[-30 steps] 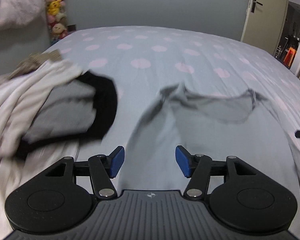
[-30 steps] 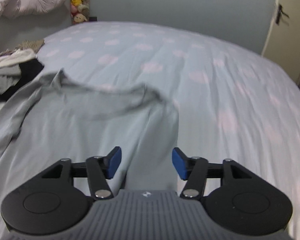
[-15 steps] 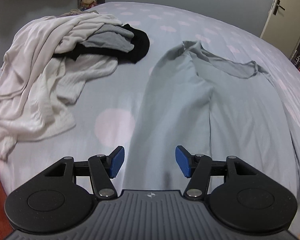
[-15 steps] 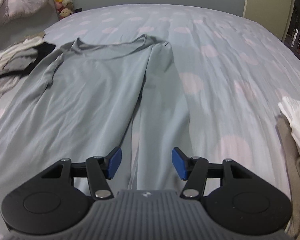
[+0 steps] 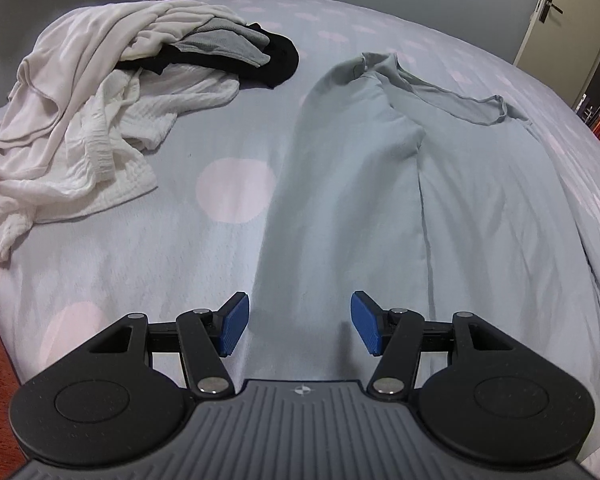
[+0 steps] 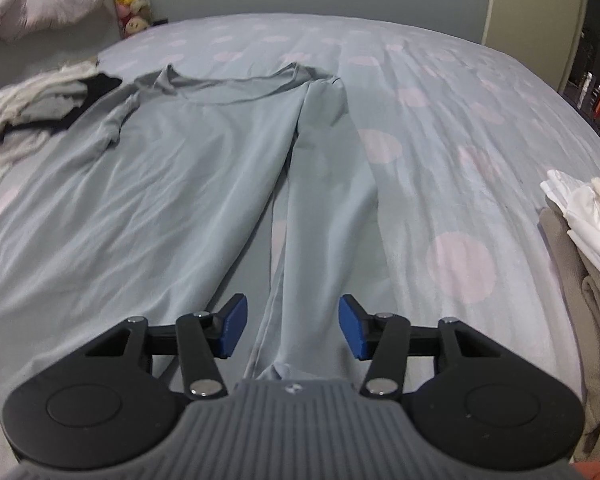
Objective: Fold clothes
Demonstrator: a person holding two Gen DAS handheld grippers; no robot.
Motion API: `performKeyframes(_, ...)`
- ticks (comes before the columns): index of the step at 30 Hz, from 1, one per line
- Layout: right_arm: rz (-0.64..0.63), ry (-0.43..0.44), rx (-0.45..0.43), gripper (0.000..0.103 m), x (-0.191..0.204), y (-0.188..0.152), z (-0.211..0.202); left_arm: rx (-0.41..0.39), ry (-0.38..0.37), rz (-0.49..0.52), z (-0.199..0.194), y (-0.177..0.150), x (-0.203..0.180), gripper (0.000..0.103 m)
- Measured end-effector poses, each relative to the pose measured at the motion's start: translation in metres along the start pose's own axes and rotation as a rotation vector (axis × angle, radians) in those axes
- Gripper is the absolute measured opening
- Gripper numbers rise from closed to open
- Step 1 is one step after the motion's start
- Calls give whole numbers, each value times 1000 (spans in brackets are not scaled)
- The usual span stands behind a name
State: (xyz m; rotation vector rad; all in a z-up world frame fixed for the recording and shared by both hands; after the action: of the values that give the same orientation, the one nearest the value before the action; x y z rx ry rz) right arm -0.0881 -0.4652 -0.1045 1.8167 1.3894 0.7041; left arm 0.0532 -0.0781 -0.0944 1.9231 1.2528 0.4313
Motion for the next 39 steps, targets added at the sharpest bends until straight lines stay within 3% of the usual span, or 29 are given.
performKeyframes(7,-7,-43,68,42,-2,-2,11,7,-7,-9,1,-1,1,55)
performKeyframes(11,169,-60,44,43,-34,6,8,9,-9,-13,2,-2,2,55)
performKeyframes(20,423,-162,204,41,-88,-7,36,13,-13,-25,4,-3,4,55)
performKeyframes(23,402,-153,245,41,-83,-10,41,11,-15,-36,4,-3,5,55)
performKeyframes(25,377,-147,268,32,-78,-11,44,9,-20,-40,3,-3,5,55)
performKeyframes(26,368,-149,266,25,-76,-11,43,7,-23,-41,3,-3,5,55)
performKeyframes(27,360,-149,258,9,-75,-11,42,5,-25,-42,2,-3,5,55)
performKeyframes(28,356,-148,249,3,-73,-10,40,3,-27,-43,1,-3,6,55)
performKeyframes(34,339,-145,175,3,-84,16,23,2,-25,-51,1,-3,9,55)
performKeyframes(39,293,-213,118,3,-127,59,14,9,-25,-44,3,-4,8,55)
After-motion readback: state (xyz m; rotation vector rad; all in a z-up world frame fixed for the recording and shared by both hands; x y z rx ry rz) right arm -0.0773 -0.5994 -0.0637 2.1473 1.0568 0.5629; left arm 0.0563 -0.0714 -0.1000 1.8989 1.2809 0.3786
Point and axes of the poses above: each gripper's, at about its wrist camera, not at the fingertips, and z roughly the way its jaws point, x to its left, y to its top, the point moved 1 cm from there along z, roughly the way its jaws point, and after that the axes turned 14 degrees about -x, right-handed, at the moved point
